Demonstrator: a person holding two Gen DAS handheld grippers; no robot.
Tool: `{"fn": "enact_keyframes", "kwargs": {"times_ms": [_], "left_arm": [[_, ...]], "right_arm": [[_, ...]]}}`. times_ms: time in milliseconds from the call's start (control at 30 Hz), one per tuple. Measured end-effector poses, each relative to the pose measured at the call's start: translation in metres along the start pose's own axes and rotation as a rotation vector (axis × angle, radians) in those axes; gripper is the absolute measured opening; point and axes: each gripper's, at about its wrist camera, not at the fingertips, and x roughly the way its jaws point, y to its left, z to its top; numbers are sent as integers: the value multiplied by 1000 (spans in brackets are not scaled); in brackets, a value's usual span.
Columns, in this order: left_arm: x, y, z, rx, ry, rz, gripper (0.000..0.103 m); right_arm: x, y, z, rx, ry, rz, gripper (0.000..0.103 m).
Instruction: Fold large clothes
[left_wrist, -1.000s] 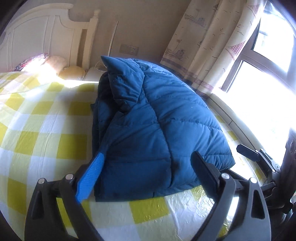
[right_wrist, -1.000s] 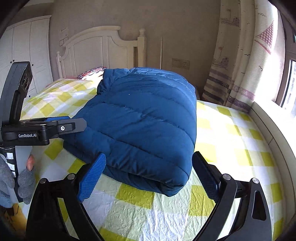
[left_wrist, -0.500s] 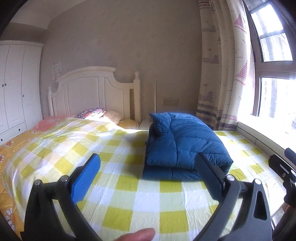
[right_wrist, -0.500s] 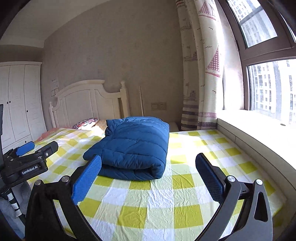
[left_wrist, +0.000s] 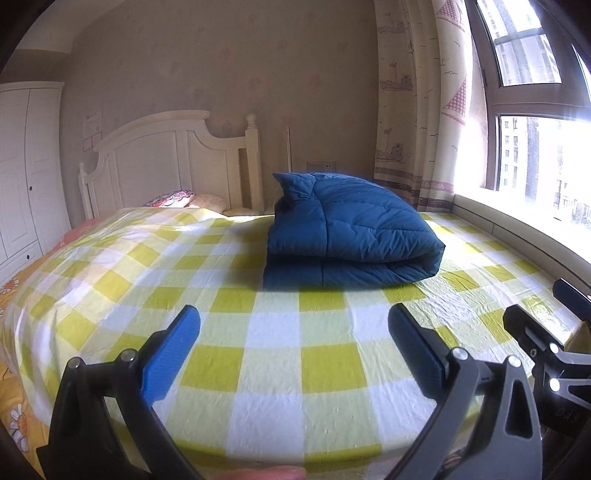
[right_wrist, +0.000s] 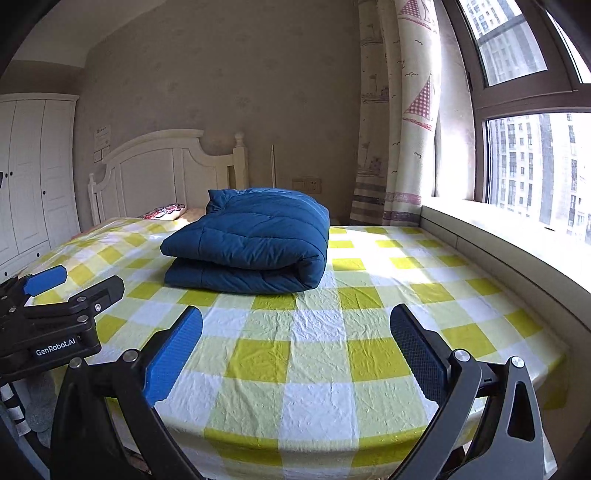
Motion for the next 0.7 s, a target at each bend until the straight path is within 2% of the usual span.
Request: {"fn": "enact_keyframes", "kwargs": {"times_ms": [700], "left_arm": [[-8,5,-8,0,3,13,101]], "right_arm": [[-5,13,-7,-19,7,13,98]]}}
